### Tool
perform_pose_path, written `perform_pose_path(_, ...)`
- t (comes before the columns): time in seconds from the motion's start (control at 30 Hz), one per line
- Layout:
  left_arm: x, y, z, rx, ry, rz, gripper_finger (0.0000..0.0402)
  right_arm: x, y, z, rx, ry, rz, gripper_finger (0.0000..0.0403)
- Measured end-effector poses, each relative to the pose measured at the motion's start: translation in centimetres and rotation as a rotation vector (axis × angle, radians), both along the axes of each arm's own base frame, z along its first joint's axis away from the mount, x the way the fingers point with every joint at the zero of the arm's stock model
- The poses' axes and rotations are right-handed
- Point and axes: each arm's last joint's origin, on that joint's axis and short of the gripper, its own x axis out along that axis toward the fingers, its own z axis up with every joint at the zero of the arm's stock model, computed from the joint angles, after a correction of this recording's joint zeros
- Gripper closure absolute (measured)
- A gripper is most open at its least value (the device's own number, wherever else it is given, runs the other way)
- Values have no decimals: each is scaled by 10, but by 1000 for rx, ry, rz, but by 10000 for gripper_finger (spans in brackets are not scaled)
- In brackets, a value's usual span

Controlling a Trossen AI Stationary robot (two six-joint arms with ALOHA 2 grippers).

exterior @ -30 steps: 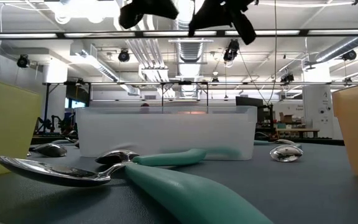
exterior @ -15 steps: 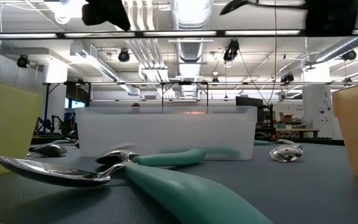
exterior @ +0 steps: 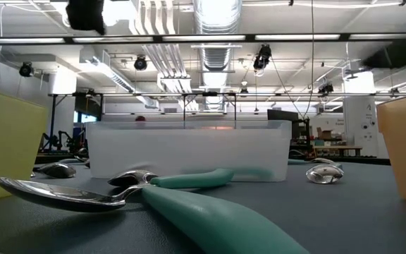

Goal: Sort silverware by color (type)
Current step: Put the black spoon into the orange bin, then put the green spoon into the transparent bin

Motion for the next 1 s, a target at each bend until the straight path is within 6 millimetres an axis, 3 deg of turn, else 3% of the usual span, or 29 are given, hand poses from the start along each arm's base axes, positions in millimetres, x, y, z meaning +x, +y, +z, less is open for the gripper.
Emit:
perform_pose_path(0.3, -20, -19, -21, -1, 271, -59, 368, -3, 10, -14, 19, 102, 30, 297)
perform_pose_path(0.47, -27, -33, -56, -11, 330, -94, 343, -4, 7, -11, 17, 103, 26, 262)
perform_pose_path(0.7, -35, -40, -113, 13, 397, -92, 302, -8, 0, -9, -24, 130, 40, 253)
perform_pose_path(1.0, -45, -37, -162, 9, 404, -93, 284, 6, -17, -9, -42, 143, -13, 253)
